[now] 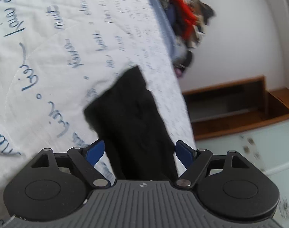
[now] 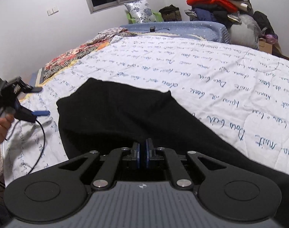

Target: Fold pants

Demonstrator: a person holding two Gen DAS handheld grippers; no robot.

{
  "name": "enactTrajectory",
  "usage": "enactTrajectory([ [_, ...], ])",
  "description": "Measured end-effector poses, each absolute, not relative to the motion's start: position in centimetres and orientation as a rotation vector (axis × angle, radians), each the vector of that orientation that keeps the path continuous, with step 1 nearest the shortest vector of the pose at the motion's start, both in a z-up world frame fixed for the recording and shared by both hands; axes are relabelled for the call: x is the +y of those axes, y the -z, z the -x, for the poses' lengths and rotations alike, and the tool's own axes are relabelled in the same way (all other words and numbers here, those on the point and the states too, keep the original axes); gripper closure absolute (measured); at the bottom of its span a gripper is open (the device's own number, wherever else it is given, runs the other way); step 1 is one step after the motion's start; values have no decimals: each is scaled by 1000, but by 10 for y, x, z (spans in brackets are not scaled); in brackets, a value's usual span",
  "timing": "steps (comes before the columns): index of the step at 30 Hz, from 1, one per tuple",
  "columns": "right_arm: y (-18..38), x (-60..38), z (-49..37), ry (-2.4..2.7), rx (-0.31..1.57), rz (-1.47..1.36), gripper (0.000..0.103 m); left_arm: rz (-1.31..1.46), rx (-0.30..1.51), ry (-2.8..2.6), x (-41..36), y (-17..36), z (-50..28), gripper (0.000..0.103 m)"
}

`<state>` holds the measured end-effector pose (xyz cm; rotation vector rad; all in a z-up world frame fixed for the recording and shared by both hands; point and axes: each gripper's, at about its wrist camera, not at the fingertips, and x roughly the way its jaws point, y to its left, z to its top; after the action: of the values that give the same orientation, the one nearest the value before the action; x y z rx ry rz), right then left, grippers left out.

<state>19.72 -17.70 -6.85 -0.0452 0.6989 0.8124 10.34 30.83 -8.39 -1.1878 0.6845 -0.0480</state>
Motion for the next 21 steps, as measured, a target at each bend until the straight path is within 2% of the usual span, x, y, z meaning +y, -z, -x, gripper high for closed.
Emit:
enactTrajectory([
  [8,61,-178,-197,-818,679,34,97,1161,722,-27,309,88,-133,27],
  [9,61,-178,-197,-818,681,31,97,1166,721,-33,310,89,-131,29],
  [11,63,-178,-197,-818,686,28,97,1162,733,-55,311,90,-131,40],
  [12,64,-178,-197,-817,688,28,97,1155,737,-58,311,90,-131,53],
  [13,65,-179,-197,-816,690,28,97,1134,739,-57,310,89,-130,75],
  [14,65,-179,-197,-814,690,27,97,1104,750,-65,309,88,-130,84],
  [15,65,-179,-197,-811,689,27,97,1089,761,-71,309,87,-131,84],
  [16,65,-179,-197,-812,689,28,97,1085,762,-69,309,85,-131,91],
  [21,50,-178,-181,-828,661,82,97,1017,698,8,310,51,-119,93],
])
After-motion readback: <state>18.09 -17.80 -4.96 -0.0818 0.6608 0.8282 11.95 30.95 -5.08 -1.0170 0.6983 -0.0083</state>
